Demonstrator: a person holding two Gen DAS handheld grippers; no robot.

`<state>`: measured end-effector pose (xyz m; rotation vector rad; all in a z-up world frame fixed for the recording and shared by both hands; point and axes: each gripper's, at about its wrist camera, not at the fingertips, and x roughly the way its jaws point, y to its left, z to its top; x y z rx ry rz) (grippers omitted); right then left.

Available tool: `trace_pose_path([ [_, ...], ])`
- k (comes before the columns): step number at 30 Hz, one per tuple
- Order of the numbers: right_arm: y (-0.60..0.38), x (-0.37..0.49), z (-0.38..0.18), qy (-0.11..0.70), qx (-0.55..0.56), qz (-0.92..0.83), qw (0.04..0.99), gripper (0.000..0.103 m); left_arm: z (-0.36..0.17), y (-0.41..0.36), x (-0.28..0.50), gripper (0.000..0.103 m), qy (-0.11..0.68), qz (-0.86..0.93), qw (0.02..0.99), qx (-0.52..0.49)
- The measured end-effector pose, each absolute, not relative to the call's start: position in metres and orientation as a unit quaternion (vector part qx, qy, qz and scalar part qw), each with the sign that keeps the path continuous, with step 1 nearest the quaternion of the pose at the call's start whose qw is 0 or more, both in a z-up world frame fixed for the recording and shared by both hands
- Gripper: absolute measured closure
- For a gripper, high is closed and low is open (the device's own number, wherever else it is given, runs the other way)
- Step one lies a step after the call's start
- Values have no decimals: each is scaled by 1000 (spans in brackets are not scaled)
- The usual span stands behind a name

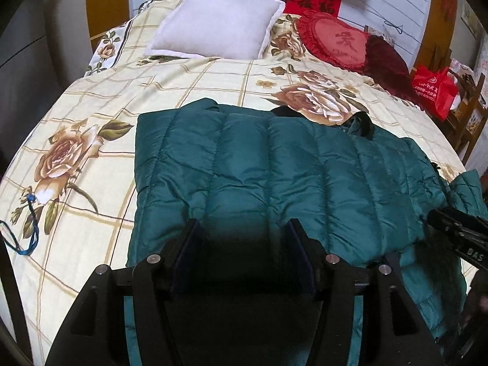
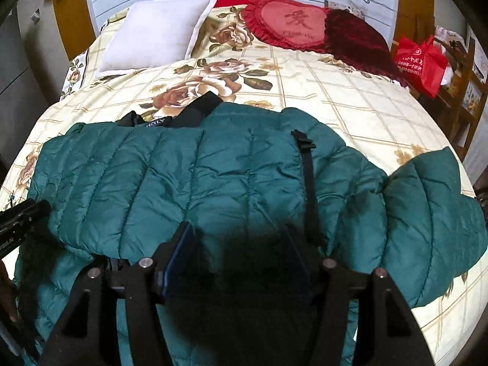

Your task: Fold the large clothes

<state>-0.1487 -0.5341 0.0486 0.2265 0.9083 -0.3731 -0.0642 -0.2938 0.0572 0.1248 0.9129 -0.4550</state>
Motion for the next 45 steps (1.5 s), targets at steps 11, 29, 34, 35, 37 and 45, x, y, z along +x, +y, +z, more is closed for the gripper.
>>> trace_pose_path([
  [11,-518,-171,69,427,93,-177,882,31,75,-292,-92,64,424,-229,875,50],
  [29,-548,-236,102,399,84,-218,886,30,81,-327,-129,64,448,-277,850,19],
  [34,-573,-252,105,396,87,-238,883,29,79,-331,-130,64,454,-275,847,15],
  [35,-578,-255,106,396,87,-242,881,29,79,-332,-130,64,455,-275,847,13],
  [37,-588,-261,106,395,90,-250,880,29,79,-333,-130,64,454,-275,847,9],
  [45,-635,-286,108,387,104,-287,870,29,82,-345,-133,64,449,-279,849,16],
])
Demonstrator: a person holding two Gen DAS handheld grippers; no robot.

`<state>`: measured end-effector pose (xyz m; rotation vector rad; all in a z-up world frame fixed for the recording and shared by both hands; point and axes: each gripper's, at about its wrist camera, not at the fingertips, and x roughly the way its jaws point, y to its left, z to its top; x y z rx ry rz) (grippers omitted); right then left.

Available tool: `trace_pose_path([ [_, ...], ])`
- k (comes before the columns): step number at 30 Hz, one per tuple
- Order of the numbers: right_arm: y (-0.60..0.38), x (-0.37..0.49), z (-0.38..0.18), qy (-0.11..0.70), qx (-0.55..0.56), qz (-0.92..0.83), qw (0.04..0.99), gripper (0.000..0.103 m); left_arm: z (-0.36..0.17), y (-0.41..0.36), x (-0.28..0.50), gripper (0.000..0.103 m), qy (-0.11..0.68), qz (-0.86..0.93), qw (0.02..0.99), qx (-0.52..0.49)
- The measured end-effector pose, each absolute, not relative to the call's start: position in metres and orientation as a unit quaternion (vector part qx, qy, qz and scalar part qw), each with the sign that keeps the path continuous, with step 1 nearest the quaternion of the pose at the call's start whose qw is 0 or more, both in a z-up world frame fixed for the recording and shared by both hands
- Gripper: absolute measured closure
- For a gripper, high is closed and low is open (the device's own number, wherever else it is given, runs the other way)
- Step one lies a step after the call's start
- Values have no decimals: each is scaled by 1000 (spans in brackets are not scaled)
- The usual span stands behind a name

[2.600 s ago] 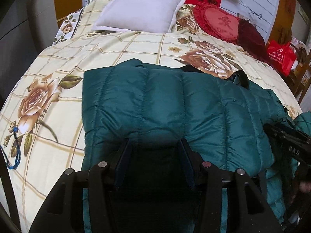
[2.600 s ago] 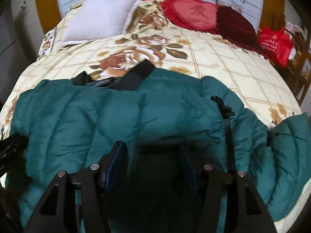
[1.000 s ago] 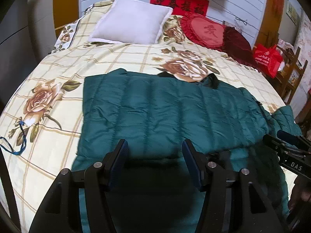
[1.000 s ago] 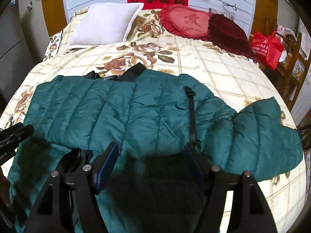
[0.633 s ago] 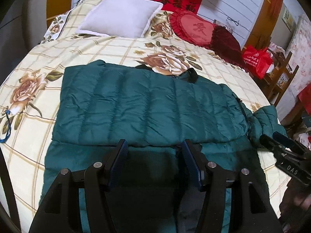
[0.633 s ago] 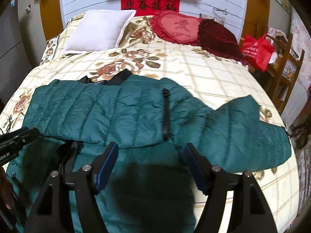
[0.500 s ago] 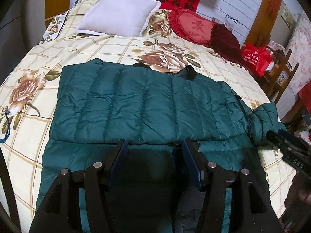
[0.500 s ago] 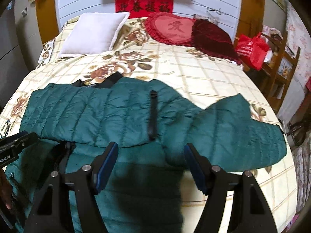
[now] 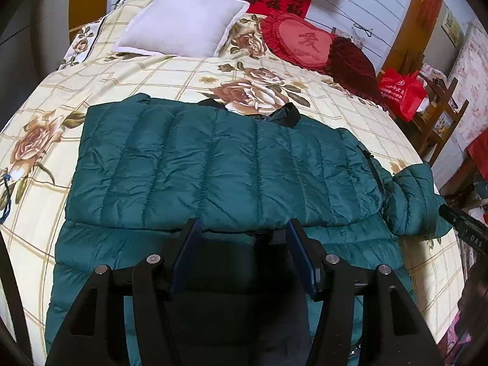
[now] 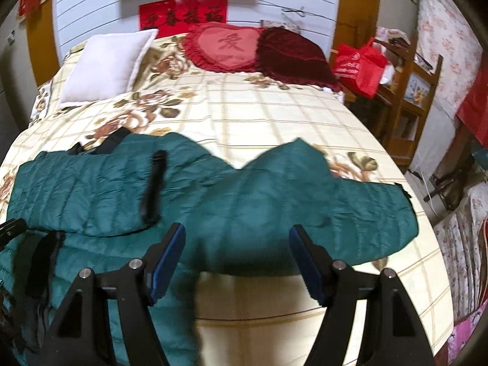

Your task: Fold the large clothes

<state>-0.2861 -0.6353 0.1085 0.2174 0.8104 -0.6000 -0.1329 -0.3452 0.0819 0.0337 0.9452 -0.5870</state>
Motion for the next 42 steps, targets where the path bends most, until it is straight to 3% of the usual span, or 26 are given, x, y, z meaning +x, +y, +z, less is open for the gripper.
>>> trace_pose_path([
  [19,-800,-361,67,396,166,-430,794,28,68,-360,-130,64,456,-275,846,23],
  [33,-848,-378,49,397,179,-456,776,28,67,-360,-127,64,449,-276,850,7],
  [42,-882,-395,27,377,242,-451,772,28,62,-363,-132,64,454,-282,845,17],
])
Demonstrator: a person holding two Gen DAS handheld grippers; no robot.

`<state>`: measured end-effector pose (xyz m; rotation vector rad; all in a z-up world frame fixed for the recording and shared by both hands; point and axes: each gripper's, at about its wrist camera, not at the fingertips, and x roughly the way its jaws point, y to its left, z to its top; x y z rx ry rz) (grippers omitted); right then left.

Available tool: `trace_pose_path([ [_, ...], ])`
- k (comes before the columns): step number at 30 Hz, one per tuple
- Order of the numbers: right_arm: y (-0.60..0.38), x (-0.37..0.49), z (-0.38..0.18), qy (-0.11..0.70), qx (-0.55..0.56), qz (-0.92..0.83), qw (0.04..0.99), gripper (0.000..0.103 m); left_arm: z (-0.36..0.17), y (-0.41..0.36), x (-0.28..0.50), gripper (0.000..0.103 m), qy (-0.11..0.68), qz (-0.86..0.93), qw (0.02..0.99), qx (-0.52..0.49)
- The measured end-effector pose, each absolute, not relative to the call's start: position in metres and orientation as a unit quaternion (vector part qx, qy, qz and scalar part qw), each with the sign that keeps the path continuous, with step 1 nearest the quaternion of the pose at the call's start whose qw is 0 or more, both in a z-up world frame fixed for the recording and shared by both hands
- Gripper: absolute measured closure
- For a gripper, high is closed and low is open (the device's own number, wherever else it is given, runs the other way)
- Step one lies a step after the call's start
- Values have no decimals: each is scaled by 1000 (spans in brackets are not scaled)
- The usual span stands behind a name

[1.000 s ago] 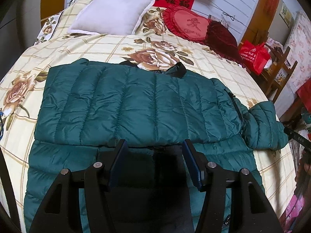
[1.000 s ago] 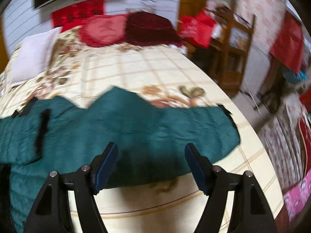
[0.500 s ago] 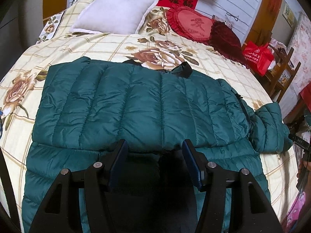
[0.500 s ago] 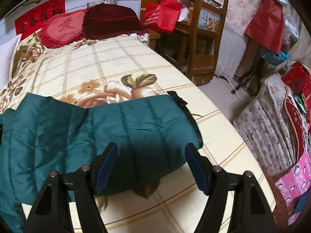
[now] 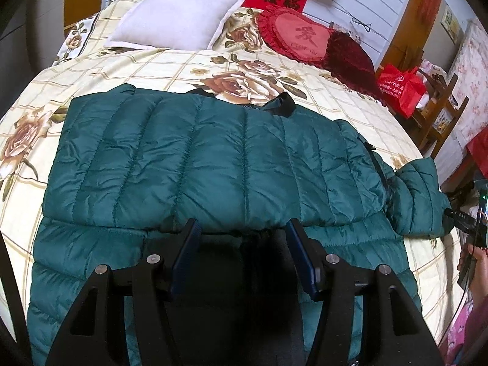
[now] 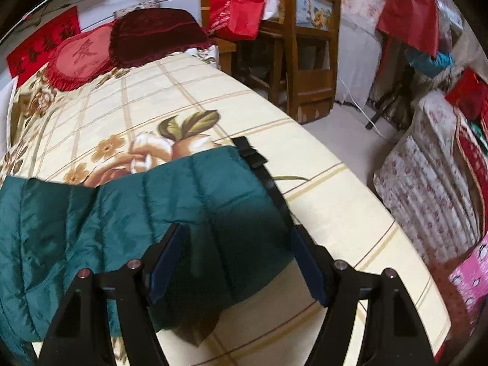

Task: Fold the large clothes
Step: 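Grasp the sleeve cuff with the right gripper and lift it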

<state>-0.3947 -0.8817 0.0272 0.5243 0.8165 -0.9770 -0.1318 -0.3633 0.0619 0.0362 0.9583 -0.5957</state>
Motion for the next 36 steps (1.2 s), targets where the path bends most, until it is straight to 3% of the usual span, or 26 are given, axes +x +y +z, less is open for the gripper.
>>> trace_pose_path([
  [12,-902,-394,7,373,272,-443,769,28,61,-365,-130,64,456,-279,845,20],
  [13,-900,-393,7,375,267,-443,770,31,61,-365,-130,64,457,-279,845,20],
  [15,-896,-390,11,373,263,-428,780,62,59,-365,-128,64,461,-278,843,18],
  [17,-890,-388,16,374,257,-417,788,77,58,-364,-129,64,461,-278,843,18],
  [18,-887,-386,19,375,252,-417,789,80,58,-363,-129,64,461,-278,843,18],
  [31,-817,-370,126,297,218,-332,868,83,68,-337,-128,64,458,-277,845,11],
  [36,-780,-339,159,293,201,-284,891,89,71,-330,-126,64,455,-273,848,20],
])
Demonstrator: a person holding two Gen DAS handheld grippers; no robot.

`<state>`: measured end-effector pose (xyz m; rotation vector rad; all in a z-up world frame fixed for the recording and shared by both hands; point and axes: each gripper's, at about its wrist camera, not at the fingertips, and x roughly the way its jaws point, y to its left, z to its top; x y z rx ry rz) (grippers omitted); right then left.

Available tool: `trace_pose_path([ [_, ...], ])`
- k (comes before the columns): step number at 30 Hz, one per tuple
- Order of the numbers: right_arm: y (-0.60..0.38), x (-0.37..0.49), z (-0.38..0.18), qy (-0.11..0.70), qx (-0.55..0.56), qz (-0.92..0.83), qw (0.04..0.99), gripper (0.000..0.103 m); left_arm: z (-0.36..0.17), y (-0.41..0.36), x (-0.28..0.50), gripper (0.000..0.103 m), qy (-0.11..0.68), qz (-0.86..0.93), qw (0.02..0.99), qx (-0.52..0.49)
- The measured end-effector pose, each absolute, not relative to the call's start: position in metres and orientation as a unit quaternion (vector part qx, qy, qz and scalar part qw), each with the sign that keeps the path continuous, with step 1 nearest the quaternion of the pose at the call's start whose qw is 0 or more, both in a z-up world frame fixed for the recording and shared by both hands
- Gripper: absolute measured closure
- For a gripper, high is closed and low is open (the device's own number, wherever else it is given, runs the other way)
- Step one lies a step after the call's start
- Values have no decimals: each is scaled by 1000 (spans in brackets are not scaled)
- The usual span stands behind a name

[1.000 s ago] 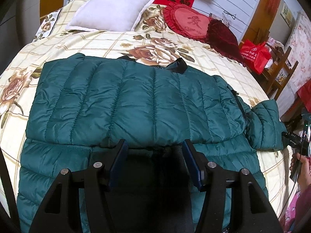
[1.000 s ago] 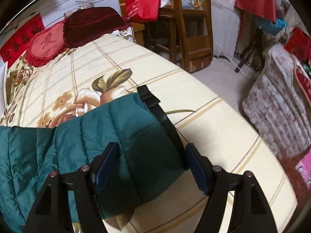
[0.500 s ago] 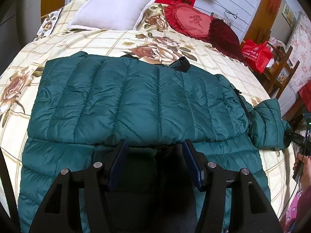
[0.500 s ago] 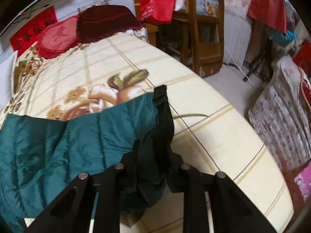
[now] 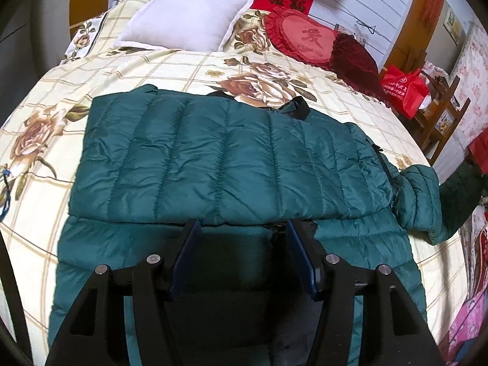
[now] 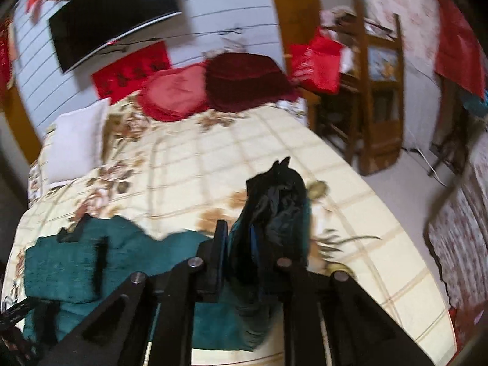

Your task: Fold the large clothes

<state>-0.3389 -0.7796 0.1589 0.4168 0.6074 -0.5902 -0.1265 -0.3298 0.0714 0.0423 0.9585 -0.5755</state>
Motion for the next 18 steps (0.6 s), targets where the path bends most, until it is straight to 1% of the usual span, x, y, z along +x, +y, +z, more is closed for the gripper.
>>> trace_pose_path([
  [2,-763,-324,166,294,195,-264,898,96,72,-325,-125,64,454,-269,849,21],
  [7,-718,-284,172,316,167,-226,906,97,71,-310,-121,64,461,-259,849,17],
  [11,-704,-274,168,338,140,-232,901,96,69,-300,-120,64,463,-257,848,9],
  [12,-707,-275,164,349,139,-242,895,93,69,-299,-120,64,463,-257,848,7],
  [13,-712,-277,160,358,143,-253,887,87,68,-299,-121,64,464,-258,847,7],
  [14,-722,-281,154,368,151,-272,877,62,67,-298,-121,64,466,-259,846,6],
  [15,-730,-289,151,367,151,-288,872,29,66,-298,-121,64,467,-259,846,6],
  [16,-738,-298,148,360,146,-307,869,19,65,-298,-121,64,468,-259,845,6],
  [17,-748,-308,144,353,142,-323,866,11,64,-298,-121,64,468,-259,845,6],
  [18,-759,-316,138,358,140,-337,860,8,63,-299,-121,64,469,-260,844,5],
])
